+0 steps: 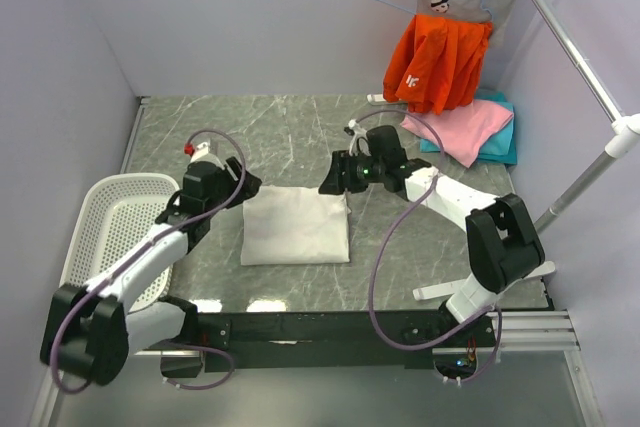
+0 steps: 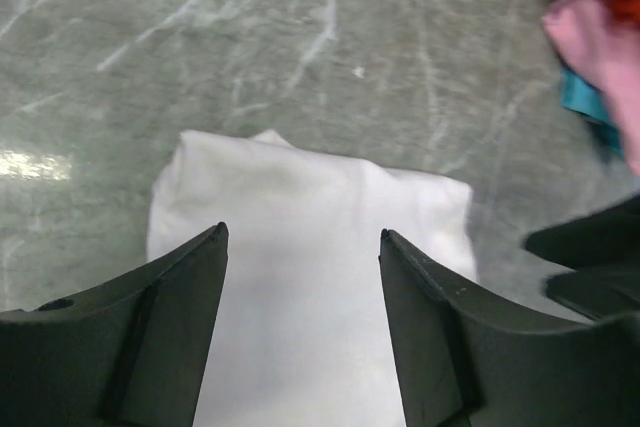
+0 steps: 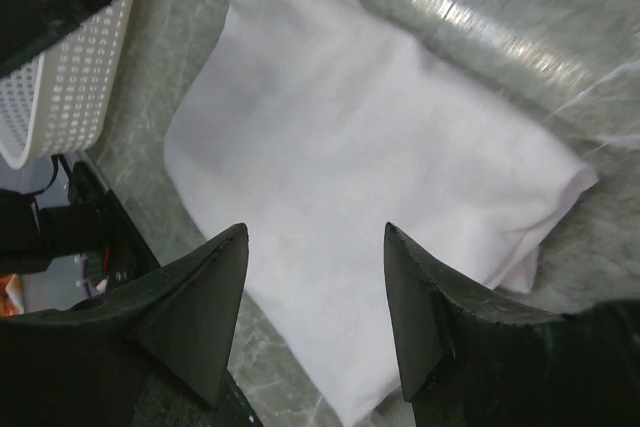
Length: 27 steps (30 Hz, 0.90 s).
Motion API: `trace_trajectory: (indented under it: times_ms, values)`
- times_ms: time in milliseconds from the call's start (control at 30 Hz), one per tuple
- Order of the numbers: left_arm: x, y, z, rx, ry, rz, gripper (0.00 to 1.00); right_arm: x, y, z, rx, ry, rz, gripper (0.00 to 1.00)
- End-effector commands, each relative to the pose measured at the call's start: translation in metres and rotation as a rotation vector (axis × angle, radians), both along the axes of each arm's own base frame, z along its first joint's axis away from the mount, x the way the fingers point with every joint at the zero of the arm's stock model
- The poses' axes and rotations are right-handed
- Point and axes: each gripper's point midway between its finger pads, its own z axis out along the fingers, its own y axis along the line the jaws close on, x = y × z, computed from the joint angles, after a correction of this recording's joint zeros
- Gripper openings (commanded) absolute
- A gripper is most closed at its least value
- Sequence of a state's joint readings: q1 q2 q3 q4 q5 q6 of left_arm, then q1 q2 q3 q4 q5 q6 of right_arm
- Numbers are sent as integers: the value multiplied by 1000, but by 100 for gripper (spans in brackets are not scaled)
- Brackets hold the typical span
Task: Fold and stack the t-shirts
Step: Smooth out wrinkles on the folded tshirt
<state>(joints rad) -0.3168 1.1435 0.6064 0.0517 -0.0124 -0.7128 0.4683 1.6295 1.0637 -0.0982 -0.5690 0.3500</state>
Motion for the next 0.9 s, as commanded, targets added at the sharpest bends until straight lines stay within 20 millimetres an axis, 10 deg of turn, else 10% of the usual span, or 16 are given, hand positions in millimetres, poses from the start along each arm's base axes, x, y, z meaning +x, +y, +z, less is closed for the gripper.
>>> trace_trajectory:
  times_ms: [0,267,567,867]
  values:
    - [-42,-14,2,-78,65,-87,67,-43,9,-10,2,65,72,64]
    - [-98,-12,-57,-162,198,-85,68,-77,10,-45,-7,169,55,64]
    - [-103,10,-93,-61,281,20,66,-73,1,-44,-68,137,24,64]
    - [-90,22,-2,-125,44,91,68,-74,5,-12,-17,90,39,64]
